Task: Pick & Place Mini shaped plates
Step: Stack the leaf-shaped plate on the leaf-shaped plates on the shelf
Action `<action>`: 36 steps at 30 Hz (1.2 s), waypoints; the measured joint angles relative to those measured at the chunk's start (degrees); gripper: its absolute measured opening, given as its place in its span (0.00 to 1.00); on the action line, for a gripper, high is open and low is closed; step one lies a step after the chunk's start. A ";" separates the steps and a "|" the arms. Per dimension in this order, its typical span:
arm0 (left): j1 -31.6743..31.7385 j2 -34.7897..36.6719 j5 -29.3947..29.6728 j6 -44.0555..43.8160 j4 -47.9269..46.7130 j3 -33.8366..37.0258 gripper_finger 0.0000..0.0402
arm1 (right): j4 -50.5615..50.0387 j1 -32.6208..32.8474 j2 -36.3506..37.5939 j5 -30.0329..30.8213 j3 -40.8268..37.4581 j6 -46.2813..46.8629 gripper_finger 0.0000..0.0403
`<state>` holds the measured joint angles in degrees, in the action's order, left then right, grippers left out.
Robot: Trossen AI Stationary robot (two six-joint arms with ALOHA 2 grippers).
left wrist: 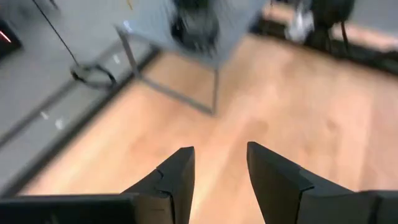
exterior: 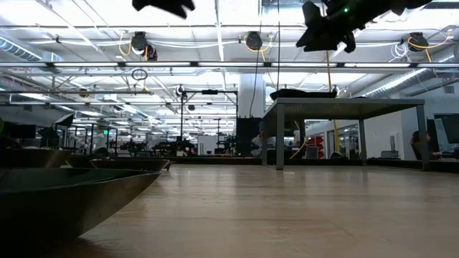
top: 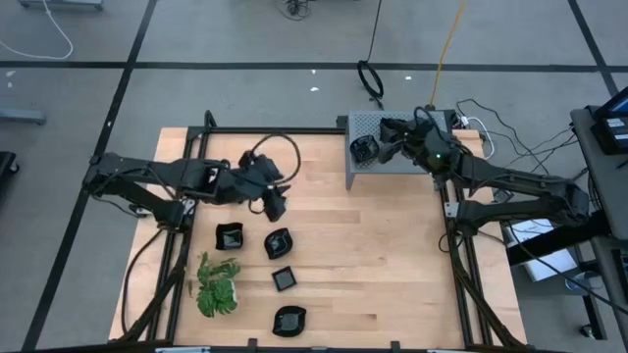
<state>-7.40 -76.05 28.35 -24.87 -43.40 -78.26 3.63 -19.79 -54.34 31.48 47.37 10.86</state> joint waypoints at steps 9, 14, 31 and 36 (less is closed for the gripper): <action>0.75 -7.65 -12.93 -5.38 -10.49 0.27 0.37 | 0.02 0.04 1.54 -0.04 0.00 -1.08 0.33; 1.34 -12.85 -18.85 -4.27 -13.58 3.34 0.37 | -0.19 0.07 1.51 -0.20 -0.02 -1.08 0.33; 3.96 -26.22 -31.35 -3.13 -13.05 12.55 0.37 | -0.83 0.07 1.50 -0.24 -0.02 -1.11 0.33; 4.70 -28.98 -33.15 -0.57 -10.62 12.55 0.37 | -0.91 0.07 1.50 -0.24 -0.02 -2.64 0.33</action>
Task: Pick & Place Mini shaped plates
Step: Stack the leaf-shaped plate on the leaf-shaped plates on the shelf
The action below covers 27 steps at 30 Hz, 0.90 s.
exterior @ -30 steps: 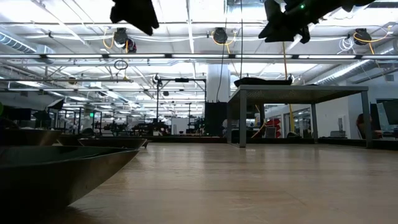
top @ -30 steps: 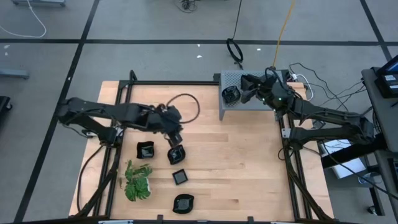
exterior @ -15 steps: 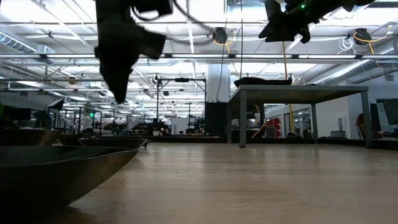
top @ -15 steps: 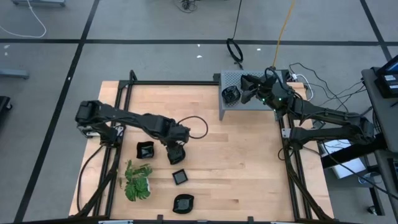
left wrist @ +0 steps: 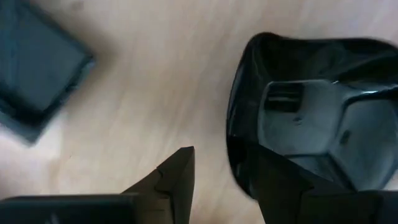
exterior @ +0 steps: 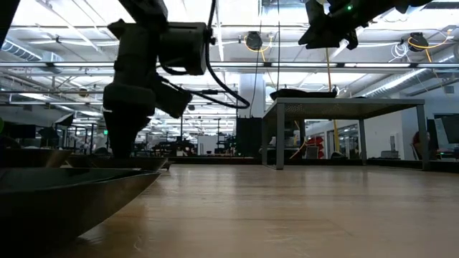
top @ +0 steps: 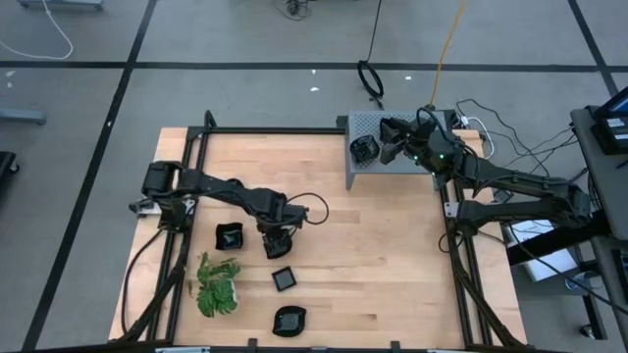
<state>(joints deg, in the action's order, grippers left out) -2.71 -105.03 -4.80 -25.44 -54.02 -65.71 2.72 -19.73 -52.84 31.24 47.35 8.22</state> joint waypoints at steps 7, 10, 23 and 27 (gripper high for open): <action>0.16 -0.90 -2.73 1.37 6.54 0.00 0.37 | -0.04 0.00 -0.01 0.00 0.00 -0.38 0.33; 0.16 -0.72 -4.83 1.64 9.69 0.00 0.34 | -0.33 -0.04 0.00 0.00 0.00 -0.38 0.33; 2.06 -0.66 -11.86 2.78 15.04 -0.48 0.02 | -0.85 -0.04 -0.02 -0.02 0.00 -0.38 0.33; 3.87 -0.66 -11.20 5.67 16.03 -2.90 0.02 | -0.84 -0.04 0.00 -0.02 0.00 0.71 0.33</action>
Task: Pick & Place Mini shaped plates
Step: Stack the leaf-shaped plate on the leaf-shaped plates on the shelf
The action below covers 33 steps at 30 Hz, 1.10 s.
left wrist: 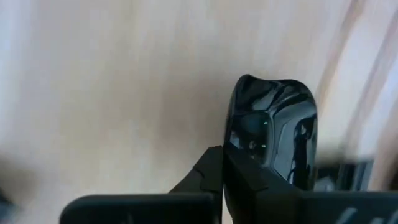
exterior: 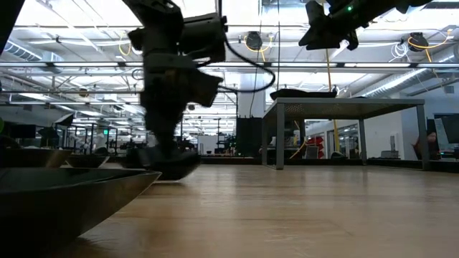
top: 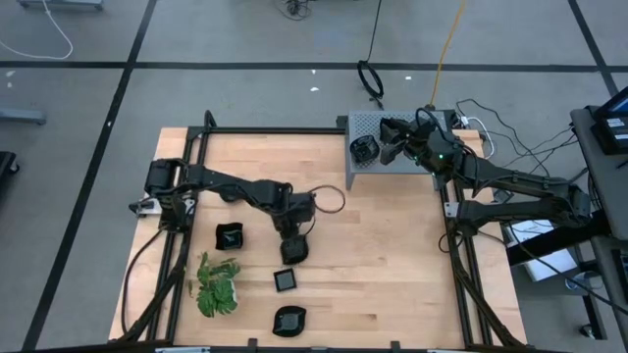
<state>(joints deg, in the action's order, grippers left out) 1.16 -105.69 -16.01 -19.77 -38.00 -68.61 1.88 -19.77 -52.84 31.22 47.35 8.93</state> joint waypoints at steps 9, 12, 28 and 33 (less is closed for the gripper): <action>5.05 -0.38 4.17 -1.46 24.57 -4.17 0.02 | 0.00 -0.02 -0.02 -2.11 0.00 4.04 0.33; 5.36 -3.06 4.09 -1.34 29.16 -6.24 0.03 | 0.02 -0.01 -0.08 -2.99 0.00 4.09 0.33; 5.39 -17.95 4.65 0.09 21.24 -20.33 0.01 | -0.18 0.07 -0.79 -2.93 0.00 4.11 0.33; 5.97 -18.13 5.14 -1.30 20.07 -20.31 0.06 | -0.56 1.10 -0.81 -2.89 0.00 4.04 0.33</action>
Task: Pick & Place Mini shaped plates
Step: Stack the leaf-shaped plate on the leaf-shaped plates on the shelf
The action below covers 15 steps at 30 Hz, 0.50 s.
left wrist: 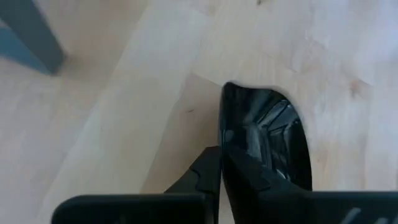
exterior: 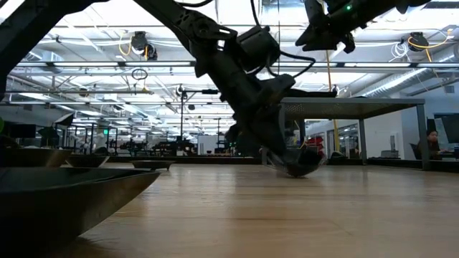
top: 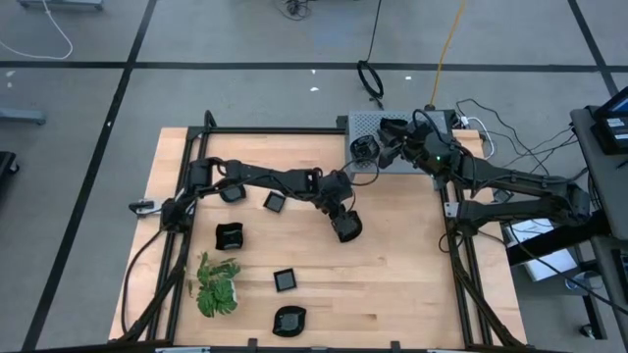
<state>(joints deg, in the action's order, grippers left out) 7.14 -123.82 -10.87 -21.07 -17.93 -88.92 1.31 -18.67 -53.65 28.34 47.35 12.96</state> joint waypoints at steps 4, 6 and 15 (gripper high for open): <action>-0.02 0.01 0.71 -0.10 -0.44 0.00 0.06 | -0.08 0.91 0.00 0.02 0.00 -0.14 0.33; -0.02 0.01 0.71 -0.59 -0.44 0.00 0.07 | -0.21 1.47 0.00 0.04 0.00 -0.14 0.33; 0.18 0.85 0.67 -0.47 -4.93 0.00 0.22 | -2.17 6.38 0.00 -0.09 0.00 -3.44 0.40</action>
<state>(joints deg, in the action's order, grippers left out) 7.32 -122.97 -10.20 -21.54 -22.86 -88.92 -0.86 -12.29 -53.65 28.25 47.35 9.52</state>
